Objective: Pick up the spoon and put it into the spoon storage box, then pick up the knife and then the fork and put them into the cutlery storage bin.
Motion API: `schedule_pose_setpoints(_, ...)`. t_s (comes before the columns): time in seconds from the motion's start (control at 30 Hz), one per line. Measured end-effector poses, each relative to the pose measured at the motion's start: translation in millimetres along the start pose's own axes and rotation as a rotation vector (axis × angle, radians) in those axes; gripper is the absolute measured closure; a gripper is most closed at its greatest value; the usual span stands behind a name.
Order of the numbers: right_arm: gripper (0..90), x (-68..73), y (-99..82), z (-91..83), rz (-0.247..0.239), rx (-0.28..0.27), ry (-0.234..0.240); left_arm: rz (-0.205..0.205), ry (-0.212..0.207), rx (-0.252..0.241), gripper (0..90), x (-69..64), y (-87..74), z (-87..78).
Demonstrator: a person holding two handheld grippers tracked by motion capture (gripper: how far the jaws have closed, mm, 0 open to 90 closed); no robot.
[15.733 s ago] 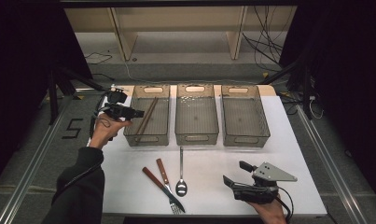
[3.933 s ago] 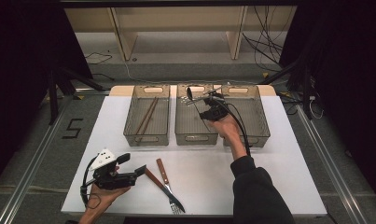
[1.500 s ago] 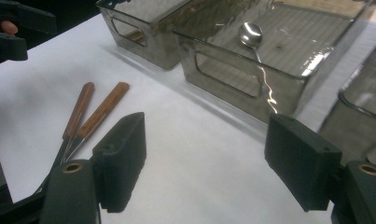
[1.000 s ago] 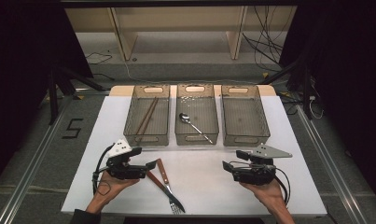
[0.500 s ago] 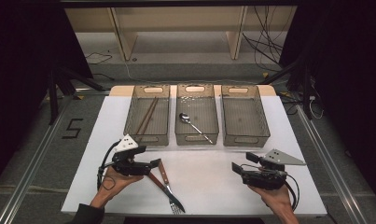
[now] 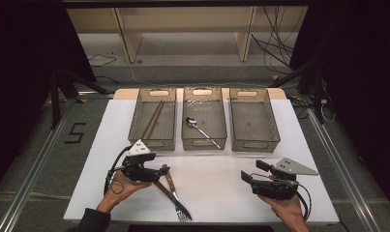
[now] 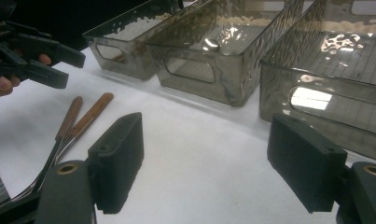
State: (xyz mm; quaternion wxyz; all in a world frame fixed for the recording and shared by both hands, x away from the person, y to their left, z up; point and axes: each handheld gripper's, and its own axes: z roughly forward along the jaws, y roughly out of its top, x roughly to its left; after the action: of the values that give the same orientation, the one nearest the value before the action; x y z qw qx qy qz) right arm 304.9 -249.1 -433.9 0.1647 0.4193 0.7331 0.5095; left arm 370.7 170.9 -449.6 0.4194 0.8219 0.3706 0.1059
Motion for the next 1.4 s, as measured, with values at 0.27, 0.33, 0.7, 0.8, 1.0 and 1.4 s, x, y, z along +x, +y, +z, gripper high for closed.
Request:
schedule_pose_setpoints(0.27, 27.5, 2.4, -1.5, 1.1, -0.007, 0.011, 0.006, 0.01, 0.005, 0.065, 34.6, 5.5, -2.4, 4.6)
schedule_pose_setpoints(0.33, 27.5, 2.0, -2.0, 1.1, -0.003, 0.013, 0.005, 0.018, 0.022, 0.082, 39.5, 4.9, -2.2, 6.3)
schedule_pose_setpoints(0.7, 27.7, 2.8, -1.6, 1.6, -0.016, 0.026, 0.006, 0.094, 0.038, 0.182, 77.7, 2.3, -8.7, 11.7)
schedule_pose_setpoints(0.8, 27.7, 3.0, -2.0, 1.1, -0.016, 0.03, 0.004, 0.103, 0.029, 0.211, 83.5, 3.2, -11.9, 15.2)
schedule_pose_setpoints(1.0, 28.0, 5.1, -1.1, 1.9, -0.024, 0.037, 0.004, 0.127, 0.036, 0.265, 88.9, 3.9, -17.8, 20.4)
schedule_pose_setpoints(1.4, 28.0, 4.7, -1.6, 0.8, -0.019, 0.035, -0.001, 0.135, 0.055, 0.348, 88.9, 3.1, -24.0, 10.6)
